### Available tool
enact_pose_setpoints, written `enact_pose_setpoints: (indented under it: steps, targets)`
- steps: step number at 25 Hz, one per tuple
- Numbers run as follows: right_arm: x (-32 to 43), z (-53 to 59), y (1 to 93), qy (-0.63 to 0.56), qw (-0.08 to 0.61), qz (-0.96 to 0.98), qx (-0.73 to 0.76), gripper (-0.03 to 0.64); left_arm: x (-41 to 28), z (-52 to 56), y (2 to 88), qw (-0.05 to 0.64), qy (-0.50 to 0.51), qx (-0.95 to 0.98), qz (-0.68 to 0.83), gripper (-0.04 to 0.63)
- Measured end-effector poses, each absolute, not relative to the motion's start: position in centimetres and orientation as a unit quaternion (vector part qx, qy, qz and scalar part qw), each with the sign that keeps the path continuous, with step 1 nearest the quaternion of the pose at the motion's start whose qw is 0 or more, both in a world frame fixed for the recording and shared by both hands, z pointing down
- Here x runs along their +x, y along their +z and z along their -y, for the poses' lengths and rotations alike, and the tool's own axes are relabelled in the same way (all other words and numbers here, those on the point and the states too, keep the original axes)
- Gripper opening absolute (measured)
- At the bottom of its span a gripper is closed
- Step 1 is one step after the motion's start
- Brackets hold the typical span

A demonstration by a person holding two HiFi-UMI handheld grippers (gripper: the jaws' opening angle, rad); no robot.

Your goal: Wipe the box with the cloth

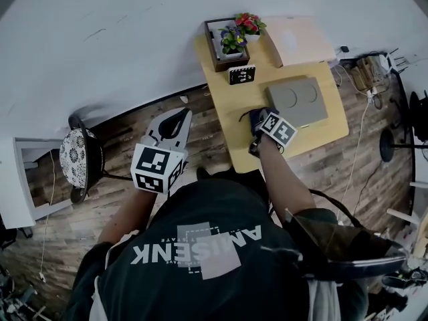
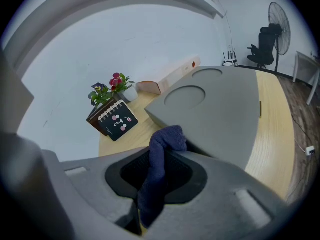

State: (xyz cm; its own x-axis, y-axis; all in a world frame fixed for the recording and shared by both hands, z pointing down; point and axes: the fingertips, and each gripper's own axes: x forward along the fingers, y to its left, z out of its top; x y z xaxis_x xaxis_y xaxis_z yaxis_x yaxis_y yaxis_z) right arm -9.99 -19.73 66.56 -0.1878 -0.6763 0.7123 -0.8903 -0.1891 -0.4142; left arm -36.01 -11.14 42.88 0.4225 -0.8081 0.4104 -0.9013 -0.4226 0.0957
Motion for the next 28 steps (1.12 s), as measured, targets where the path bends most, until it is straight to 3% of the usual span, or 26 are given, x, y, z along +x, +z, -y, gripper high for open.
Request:
enact_pose_setpoints:
  steps: [9, 14, 19, 28]
  targets:
    - [-11.6, 23.8, 65.5, 0.441, 0.090, 0.630, 0.633, 0.071, -37.8, 10.5, 43.1, 0.160, 0.150, 0.815, 0.537, 0.000]
    - [-12.5, 25.7, 64.9, 0.436, 0.075, 0.632, 0.636, 0.071, -38.7, 9.8, 43.5, 0.130, 0.180, 0.806, 0.548, 0.000]
    - [-13.0, 27.0, 64.4, 0.428, 0.064, 0.642, 0.633, 0.071, -39.0, 9.3, 43.2, 0.158, 0.165, 0.803, 0.550, 0.000]
    - [-15.0, 26.8, 59.8, 0.416, 0.015, 0.691, 0.591, 0.071, -39.0, 8.5, 42.5, 0.146, 0.145, 0.807, 0.554, 0.000]
